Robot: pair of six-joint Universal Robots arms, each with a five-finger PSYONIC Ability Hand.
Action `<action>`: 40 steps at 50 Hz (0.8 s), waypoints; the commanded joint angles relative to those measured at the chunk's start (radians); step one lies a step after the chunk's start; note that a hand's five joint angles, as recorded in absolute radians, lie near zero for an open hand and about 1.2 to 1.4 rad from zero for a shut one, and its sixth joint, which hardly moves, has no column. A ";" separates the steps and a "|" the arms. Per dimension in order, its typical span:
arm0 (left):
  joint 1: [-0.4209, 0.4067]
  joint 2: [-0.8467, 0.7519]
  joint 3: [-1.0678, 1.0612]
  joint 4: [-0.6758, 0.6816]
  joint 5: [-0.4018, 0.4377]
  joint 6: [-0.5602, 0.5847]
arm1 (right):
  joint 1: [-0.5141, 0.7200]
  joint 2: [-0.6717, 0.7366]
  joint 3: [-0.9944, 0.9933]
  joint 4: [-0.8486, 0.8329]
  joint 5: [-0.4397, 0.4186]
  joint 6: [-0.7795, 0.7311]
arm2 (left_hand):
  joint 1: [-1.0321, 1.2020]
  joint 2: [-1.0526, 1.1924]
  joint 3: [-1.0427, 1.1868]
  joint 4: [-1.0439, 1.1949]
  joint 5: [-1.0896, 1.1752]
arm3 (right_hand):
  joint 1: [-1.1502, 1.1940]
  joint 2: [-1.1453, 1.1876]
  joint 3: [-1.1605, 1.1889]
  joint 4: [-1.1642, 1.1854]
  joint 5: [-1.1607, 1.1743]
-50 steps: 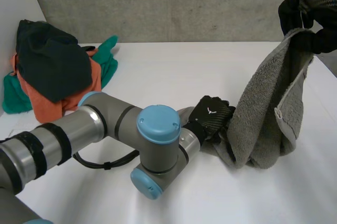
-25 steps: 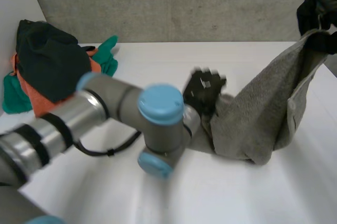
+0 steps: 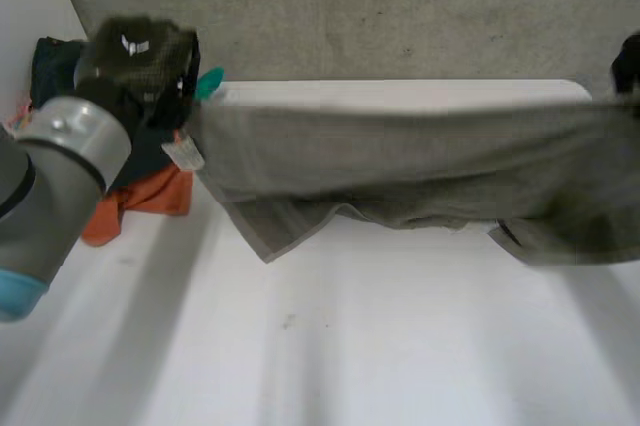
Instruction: Fold the laundry.
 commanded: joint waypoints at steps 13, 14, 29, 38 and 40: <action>-0.002 -0.505 0.359 0.154 0.019 0.025 | 0.305 0.514 -0.188 -0.169 0.394 -0.069 | 0.248 0.199 0.203 0.196 0.219 | 0.266 0.213 0.203 0.198 0.210; -0.002 -0.514 0.373 0.167 0.022 0.025 | 0.305 0.516 -0.194 -0.184 0.394 -0.067 | 0.248 0.199 0.203 0.196 0.219 | 0.266 0.213 0.203 0.198 0.210; 0.003 -0.504 0.699 0.707 -0.097 -0.048 | 0.316 0.526 -0.571 -0.750 0.507 0.151 | 0.248 0.199 0.203 0.196 0.219 | 0.266 0.213 0.203 0.198 0.210; 0.006 -0.438 0.417 0.648 -0.074 -0.087 | 0.305 0.509 -0.435 -0.569 0.388 0.166 | 0.248 0.199 0.203 0.196 0.219 | 0.266 0.213 0.203 0.198 0.210; 0.007 -0.419 0.352 0.645 -0.070 -0.088 | 0.305 0.511 -0.389 -0.503 0.357 0.155 | 0.248 0.199 0.203 0.196 0.219 | 0.266 0.213 0.203 0.198 0.210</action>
